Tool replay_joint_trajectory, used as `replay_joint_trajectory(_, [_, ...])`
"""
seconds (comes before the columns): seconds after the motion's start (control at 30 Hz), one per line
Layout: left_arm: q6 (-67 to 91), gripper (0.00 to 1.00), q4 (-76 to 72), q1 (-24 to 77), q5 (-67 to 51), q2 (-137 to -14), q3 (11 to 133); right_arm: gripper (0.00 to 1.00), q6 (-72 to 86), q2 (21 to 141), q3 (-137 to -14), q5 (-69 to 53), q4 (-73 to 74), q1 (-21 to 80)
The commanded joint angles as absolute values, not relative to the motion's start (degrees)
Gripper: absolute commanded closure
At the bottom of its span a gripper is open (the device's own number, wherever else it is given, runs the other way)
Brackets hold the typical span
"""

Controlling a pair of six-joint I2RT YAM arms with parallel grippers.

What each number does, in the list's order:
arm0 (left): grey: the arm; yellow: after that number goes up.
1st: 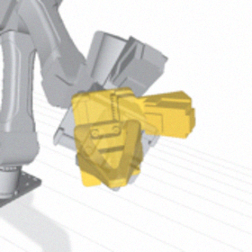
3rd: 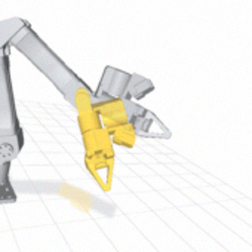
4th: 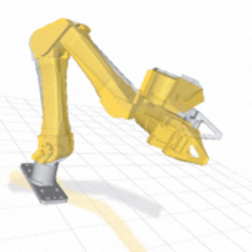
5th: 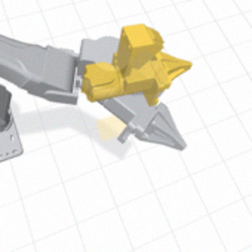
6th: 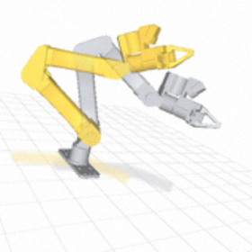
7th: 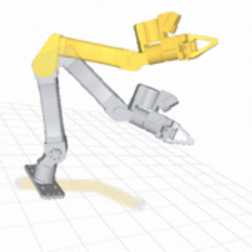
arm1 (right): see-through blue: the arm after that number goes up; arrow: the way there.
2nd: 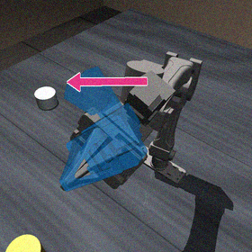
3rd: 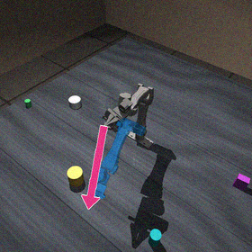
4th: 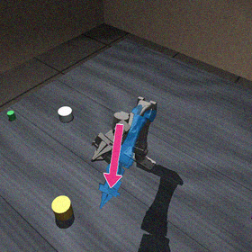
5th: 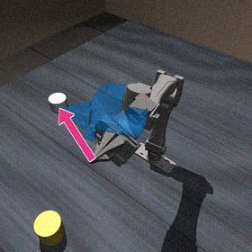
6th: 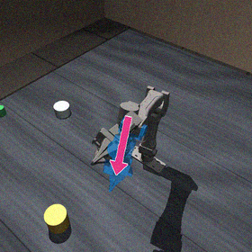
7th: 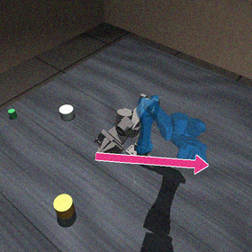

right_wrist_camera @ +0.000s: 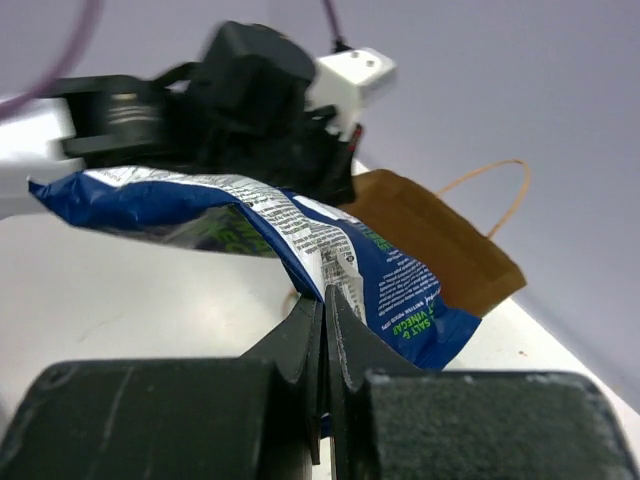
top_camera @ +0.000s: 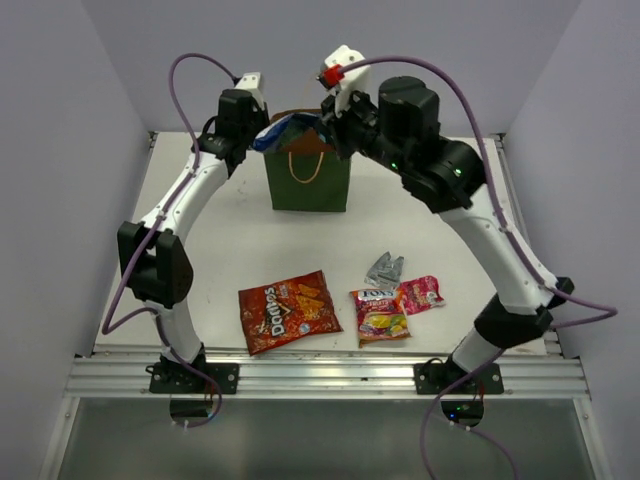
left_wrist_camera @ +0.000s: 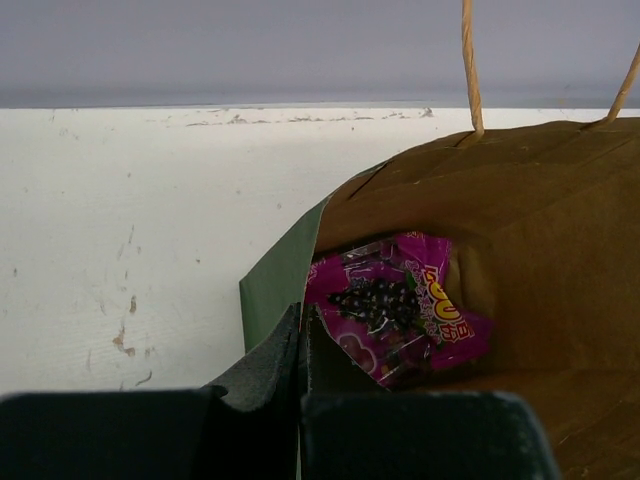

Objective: Place the snacks into the paper bag

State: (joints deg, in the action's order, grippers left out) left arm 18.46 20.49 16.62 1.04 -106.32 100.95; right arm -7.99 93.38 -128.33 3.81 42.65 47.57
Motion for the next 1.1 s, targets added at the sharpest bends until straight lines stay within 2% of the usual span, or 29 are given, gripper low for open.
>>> replay_joint_trajectory(0.0, [18.37, 1.0, 18.19, 16.7, 0.53, -105.82, 104.68, 1.0, -10.99, 102.12, -128.56, 6.07, 34.46, 41.94])
replay_joint_trajectory(0.17, [18.37, 1.0, 18.28, 16.7, 0.62, -105.56, 104.41, 1.0, -8.79, 110.12, -132.36, 2.03, 31.29, 37.8])
replay_joint_trajectory(0.33, [18.11, 1.0, 18.37, 16.7, 0.7, -105.29, 104.15, 1.0, -7.12, 113.81, -130.96, 0.44, 30.15, 35.42])
replay_joint_trajectory(1.07, [18.1, 1.0, 17.93, 16.08, 0.26, -105.73, 104.24, 1.0, -11.08, 109.69, -118.31, 6.07, 30.32, 29.27])
